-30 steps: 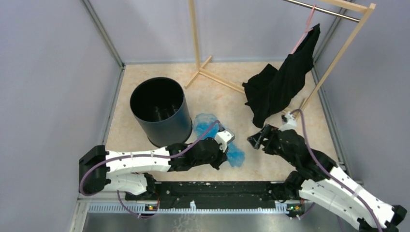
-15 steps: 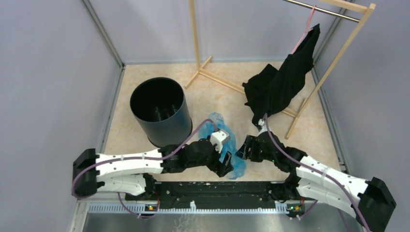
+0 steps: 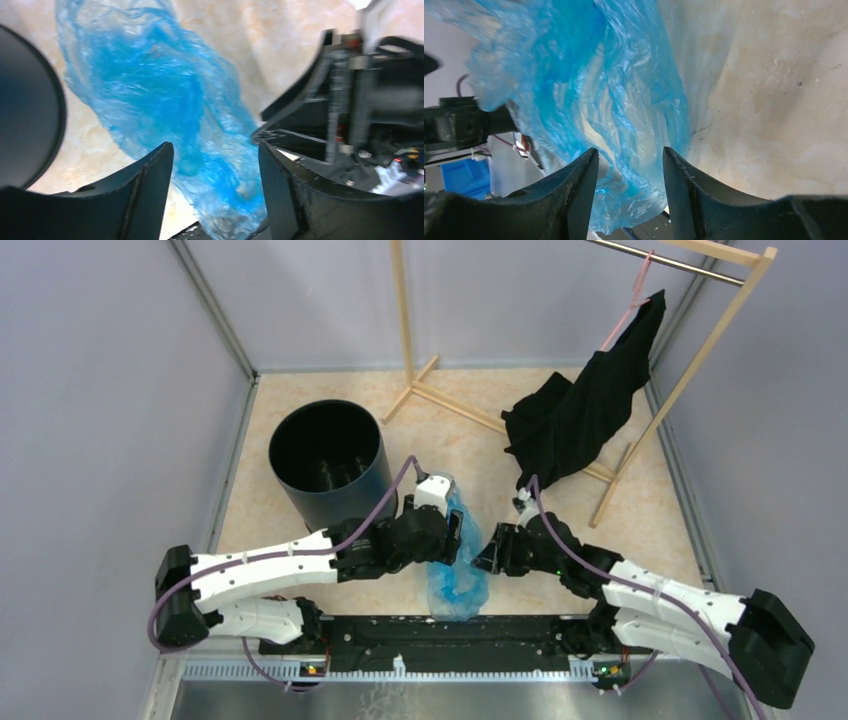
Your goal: Put the trash bags into the trash bin
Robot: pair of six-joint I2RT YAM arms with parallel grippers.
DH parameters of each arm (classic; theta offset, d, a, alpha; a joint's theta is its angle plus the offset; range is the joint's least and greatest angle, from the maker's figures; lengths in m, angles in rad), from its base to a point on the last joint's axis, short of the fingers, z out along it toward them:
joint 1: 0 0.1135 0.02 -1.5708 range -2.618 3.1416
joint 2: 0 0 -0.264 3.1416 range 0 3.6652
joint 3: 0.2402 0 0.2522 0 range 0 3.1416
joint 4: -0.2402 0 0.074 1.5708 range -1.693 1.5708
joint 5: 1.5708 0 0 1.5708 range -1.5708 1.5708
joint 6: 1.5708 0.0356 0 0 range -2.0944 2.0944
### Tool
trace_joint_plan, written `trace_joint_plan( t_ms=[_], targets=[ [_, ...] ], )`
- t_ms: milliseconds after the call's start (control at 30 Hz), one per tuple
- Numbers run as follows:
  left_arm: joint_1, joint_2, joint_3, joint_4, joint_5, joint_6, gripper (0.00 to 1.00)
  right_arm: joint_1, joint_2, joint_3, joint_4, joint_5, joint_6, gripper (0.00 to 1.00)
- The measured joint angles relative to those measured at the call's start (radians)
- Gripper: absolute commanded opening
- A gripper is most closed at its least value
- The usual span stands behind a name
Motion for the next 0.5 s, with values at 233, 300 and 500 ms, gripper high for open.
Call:
trace_joint_plan(
  t_ms=[233,300,500],
  targets=[
    [0.001,0.019,0.005,-0.114,-0.116,-0.051,0.76,0.0,-0.156,0.0,-0.059,0.065,-0.003,0.65],
    [0.007,0.019,0.002,-0.12,-0.125,-0.066,0.76,-0.003,-0.187,0.0,-0.088,0.101,-0.021,0.71],
    [0.071,0.024,-0.053,-0.106,-0.108,-0.102,0.67,-0.075,-0.139,0.038,-0.109,0.135,-0.141,0.84]
  ],
)
